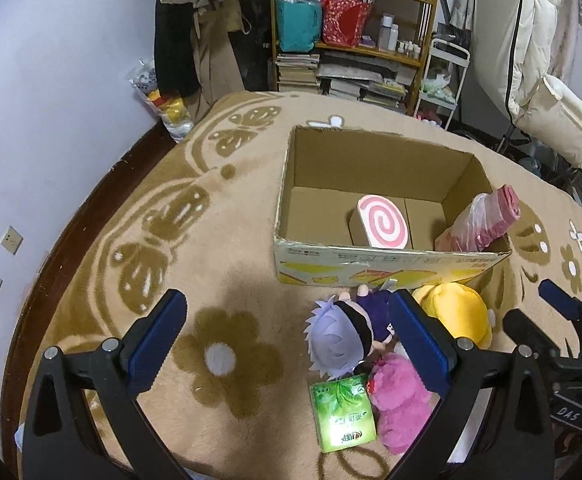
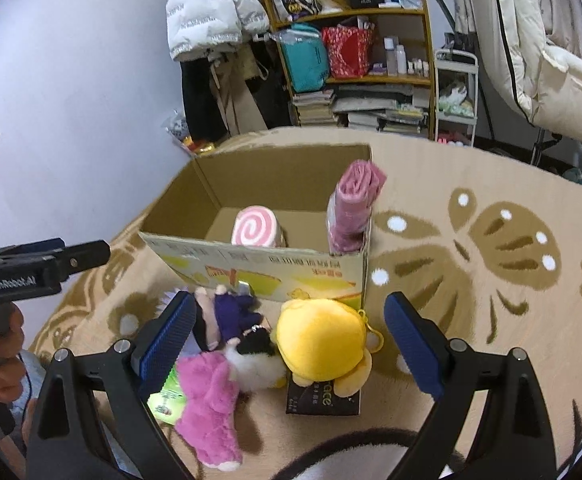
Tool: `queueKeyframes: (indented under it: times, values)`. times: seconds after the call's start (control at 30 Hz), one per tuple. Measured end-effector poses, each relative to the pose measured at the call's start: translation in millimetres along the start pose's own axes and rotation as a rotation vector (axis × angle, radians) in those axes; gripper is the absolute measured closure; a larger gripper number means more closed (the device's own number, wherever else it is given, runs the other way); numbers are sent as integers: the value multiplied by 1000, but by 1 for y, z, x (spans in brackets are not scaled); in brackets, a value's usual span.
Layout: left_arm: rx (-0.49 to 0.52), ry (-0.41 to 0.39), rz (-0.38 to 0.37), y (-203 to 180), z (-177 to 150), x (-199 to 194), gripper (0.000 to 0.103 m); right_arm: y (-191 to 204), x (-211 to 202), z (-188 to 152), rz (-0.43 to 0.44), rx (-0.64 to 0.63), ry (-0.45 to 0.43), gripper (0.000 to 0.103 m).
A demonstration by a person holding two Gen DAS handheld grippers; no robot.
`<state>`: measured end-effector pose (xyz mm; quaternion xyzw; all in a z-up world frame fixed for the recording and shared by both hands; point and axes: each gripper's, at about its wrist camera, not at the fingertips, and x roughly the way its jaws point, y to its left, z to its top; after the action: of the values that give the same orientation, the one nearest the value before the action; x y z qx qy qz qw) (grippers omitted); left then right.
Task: Organize soft objects
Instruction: 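Withdraw both tools from the box toward the remaining toys, then grasp the yellow plush with the right tool while the left tool grasps the white-haired doll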
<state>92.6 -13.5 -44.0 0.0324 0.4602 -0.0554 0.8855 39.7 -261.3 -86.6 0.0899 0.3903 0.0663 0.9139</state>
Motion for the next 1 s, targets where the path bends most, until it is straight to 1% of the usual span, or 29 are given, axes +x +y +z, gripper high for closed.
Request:
queueKeyframes:
  times: [0.1,0.27,0.43,0.73,1.0]
  values:
    - [-3,23,-7,-2,1,12,3,-4,11,-2,-3,4,16,4]
    - [-9,60,18,-4,-3,31,3,-11,27,-4,1,12,34,4]
    - [-10,95,8,-7,-4,48,3,-14,44,-7,-1,16,71,4]
    - [7,152,-5,-16,-5,80,3,-11,67,-14,-9,-14,125,4]
    - [19,199,-31,-24,-8,99,3,-14,83,-17,-6,-11,164,4]
